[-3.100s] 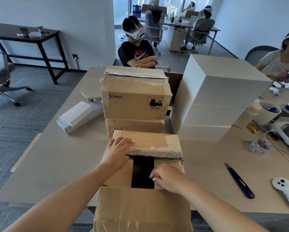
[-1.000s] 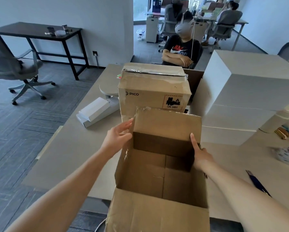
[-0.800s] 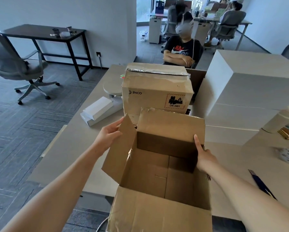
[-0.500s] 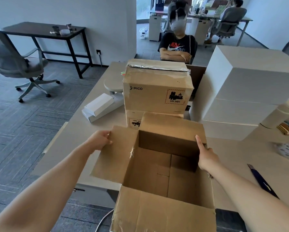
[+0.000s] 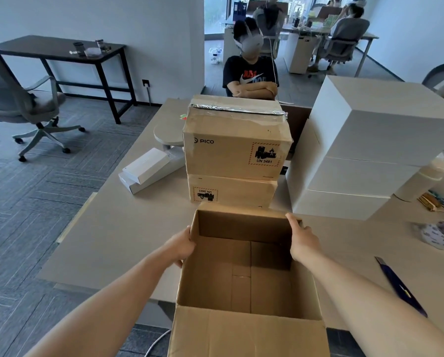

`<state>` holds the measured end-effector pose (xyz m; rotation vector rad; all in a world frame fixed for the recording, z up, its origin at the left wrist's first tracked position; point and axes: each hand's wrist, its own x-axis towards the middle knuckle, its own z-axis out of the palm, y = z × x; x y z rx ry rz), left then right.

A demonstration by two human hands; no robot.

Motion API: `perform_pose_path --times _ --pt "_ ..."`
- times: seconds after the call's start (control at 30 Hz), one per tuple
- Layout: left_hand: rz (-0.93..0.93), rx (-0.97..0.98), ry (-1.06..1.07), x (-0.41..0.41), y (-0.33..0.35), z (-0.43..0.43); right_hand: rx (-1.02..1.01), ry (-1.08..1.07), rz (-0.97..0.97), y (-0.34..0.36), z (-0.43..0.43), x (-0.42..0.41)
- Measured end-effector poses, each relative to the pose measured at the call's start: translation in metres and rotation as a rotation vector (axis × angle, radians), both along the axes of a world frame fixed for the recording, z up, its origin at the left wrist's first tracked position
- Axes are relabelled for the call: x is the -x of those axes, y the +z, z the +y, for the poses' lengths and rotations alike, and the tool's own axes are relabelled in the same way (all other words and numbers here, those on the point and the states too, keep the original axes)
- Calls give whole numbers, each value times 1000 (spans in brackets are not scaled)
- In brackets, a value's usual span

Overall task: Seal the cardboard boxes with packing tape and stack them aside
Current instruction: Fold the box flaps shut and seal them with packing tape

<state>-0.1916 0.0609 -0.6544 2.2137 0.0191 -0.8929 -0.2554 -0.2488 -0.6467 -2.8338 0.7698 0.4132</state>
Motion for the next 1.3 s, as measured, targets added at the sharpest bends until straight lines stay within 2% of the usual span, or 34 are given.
perform_pose_path --times 0.1,0.27,0.63,0.93,1.1,1.2,1.3 --pt "-90 38 71 -7 4 2 -17 15 -35 1 -1 -14" --pt "-163 26 45 -28 0 1 -49 5 -25 4 -7 -34" --pt "-146 -33 58 -34 -8 -4 -77 -31 -16 -2 -5 -45" --pt "-138 3 68 -60 -3 -18 -51 -41 -54 -2 -17 -65" --pt "-102 -10 95 -81 6 -29 -76 -22 -78 6 -26 -76" --pt "-59 -80 66 -99 9 -35 -127 15 -57 12 -31 -80" --pt "64 -216 33 -106 22 -43 -139 77 21 18 -37 -82"
